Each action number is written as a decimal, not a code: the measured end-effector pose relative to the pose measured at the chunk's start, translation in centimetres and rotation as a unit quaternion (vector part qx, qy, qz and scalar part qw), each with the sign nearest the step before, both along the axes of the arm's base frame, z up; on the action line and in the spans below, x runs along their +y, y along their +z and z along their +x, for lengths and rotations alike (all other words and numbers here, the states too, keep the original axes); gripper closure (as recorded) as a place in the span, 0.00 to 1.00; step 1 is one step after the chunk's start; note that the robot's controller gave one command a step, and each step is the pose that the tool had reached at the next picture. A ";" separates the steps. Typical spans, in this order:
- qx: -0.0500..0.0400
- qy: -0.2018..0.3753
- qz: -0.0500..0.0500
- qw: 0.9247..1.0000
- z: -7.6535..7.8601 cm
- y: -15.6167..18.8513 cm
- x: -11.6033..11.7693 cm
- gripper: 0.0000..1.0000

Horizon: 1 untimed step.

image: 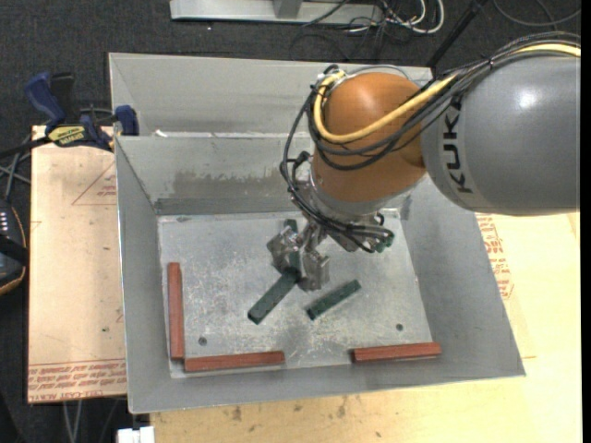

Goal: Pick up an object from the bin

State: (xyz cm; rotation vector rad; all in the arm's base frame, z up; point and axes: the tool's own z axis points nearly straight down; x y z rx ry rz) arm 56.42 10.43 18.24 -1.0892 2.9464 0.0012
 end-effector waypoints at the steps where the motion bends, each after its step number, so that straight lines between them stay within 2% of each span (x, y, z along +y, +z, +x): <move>1: -0.002 0.008 0.002 1.000 -0.7 2.5 0.0 1.00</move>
Offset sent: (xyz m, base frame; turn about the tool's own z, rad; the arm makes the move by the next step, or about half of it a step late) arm -0.0164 0.0144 0.1430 -0.0148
